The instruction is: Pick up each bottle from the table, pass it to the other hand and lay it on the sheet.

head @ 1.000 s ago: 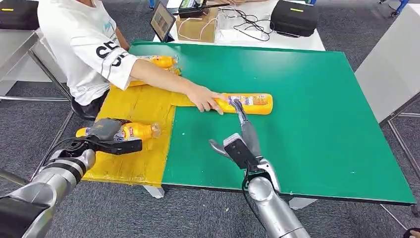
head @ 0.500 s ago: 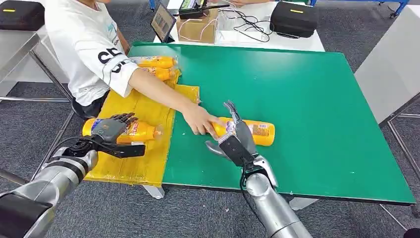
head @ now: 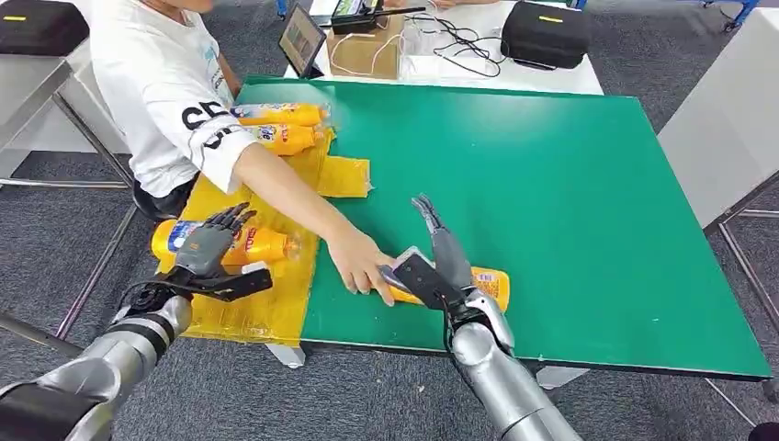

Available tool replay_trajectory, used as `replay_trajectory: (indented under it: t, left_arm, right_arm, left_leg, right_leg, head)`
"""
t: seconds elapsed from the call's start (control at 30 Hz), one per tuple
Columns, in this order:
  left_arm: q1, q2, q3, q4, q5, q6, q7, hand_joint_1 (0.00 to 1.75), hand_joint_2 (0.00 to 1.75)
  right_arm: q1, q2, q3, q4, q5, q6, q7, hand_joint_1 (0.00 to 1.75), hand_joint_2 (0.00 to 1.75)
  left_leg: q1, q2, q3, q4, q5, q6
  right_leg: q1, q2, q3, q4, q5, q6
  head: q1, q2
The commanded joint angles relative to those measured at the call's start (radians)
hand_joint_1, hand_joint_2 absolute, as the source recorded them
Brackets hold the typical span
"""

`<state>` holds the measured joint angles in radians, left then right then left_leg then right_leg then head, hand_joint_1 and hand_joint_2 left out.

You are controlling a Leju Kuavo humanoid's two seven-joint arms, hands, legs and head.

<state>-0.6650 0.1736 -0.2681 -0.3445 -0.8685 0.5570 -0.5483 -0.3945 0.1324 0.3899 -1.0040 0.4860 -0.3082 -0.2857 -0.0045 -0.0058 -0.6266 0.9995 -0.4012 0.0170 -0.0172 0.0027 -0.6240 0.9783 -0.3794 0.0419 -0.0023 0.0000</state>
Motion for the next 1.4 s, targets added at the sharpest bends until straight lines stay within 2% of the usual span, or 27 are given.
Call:
replay_trajectory:
  t: [0.03,0.2,0.23,0.67,0.77,0.9,1.0,1.03,1.2,1.4]
  left_arm:
    - [0.048,-0.070,0.277,-0.076,0.163,-0.050,-0.149,0.00,0.00]
    - [0.079,-0.095,0.294,-0.161,0.250,-0.130,-0.150,0.00,0.00]
    - [0.092,-0.100,0.286,-0.188,0.275,-0.147,-0.150,0.00,0.00]
    - [0.145,-0.124,0.241,-0.358,0.537,-0.318,-0.150,0.00,0.00]
    - [0.148,-0.144,0.262,-0.380,0.622,-0.394,-0.150,0.00,0.00]
    - [0.147,-0.147,0.268,-0.379,0.630,-0.400,-0.150,0.00,0.00]
    - [0.133,-0.179,0.316,-0.355,0.696,-0.498,-0.150,0.00,0.00]
    - [0.127,-0.185,0.321,-0.340,0.696,-0.501,-0.150,0.00,1.75]
    - [0.121,-0.193,0.325,-0.332,0.695,-0.505,-0.150,0.00,1.75]
    - [0.128,-0.228,0.348,-0.346,0.682,-0.571,-0.150,0.00,1.75]
  right_arm:
    - [-0.038,-0.091,0.039,0.062,0.090,0.002,0.096,0.00,0.00]
    - [-0.035,-0.116,0.041,0.068,0.128,0.026,0.133,0.00,0.00]
    - [-0.029,-0.123,0.043,0.063,0.137,0.034,0.139,0.00,1.75]
    - [0.063,-0.189,0.055,-0.036,0.220,0.090,0.230,0.00,1.75]
    - [0.090,-0.213,0.051,-0.067,0.248,0.114,0.263,0.00,1.75]
    - [0.093,-0.215,0.050,-0.070,0.249,0.116,0.264,0.00,1.75]
    - [0.111,-0.245,0.050,-0.097,0.303,0.143,0.312,0.00,1.75]
    - [0.114,-0.251,0.049,-0.102,0.309,0.148,0.317,0.00,1.75]
    - [0.120,-0.258,0.045,-0.110,0.314,0.150,0.320,0.00,1.75]
    - [0.113,-0.282,0.042,-0.110,0.377,0.205,0.365,0.00,1.75]
  left_leg:
    - [0.001,-0.001,0.002,0.000,-0.001,0.000]
    - [0.001,-0.002,0.002,0.000,-0.002,-0.001]
    - [0.001,-0.002,0.001,0.000,-0.001,-0.001]
    - [0.000,-0.003,0.000,0.000,-0.001,-0.001]
    - [0.001,-0.003,-0.001,0.001,-0.001,-0.001]
    - [0.002,-0.005,0.004,0.002,-0.004,-0.001]
    - [0.000,-0.004,0.000,0.000,-0.002,0.000]
    - [0.001,-0.004,0.001,0.001,-0.003,-0.001]
    - [0.001,-0.005,0.001,0.001,-0.003,-0.001]
    - [0.001,-0.003,0.001,0.001,-0.003,-0.001]
  right_leg:
    - [0.001,-0.001,0.002,-0.001,-0.001,-0.001]
    - [0.001,-0.002,0.003,-0.001,-0.002,-0.001]
    - [0.001,-0.002,0.003,-0.001,-0.002,-0.001]
    - [0.000,-0.003,0.001,-0.001,-0.002,-0.001]
    - [0.001,-0.004,0.000,-0.001,-0.002,-0.001]
    - [0.002,-0.005,0.006,-0.001,-0.005,-0.002]
    - [0.001,-0.003,0.001,-0.001,-0.002,-0.001]
    - [0.001,-0.004,0.004,-0.001,-0.003,-0.001]
    - [0.002,-0.005,0.003,-0.001,-0.003,-0.001]
    - [0.001,-0.004,0.003,-0.001,-0.003,-0.001]
  head:
    - [0.000,0.000]
    - [0.000,0.000]
    - [0.000,0.000]
    - [0.000,0.000]
    - [0.000,0.000]
    - [-0.001,0.000]
    - [0.000,0.000]
    - [0.000,0.000]
    - [0.000,0.000]
    - [0.000,0.000]
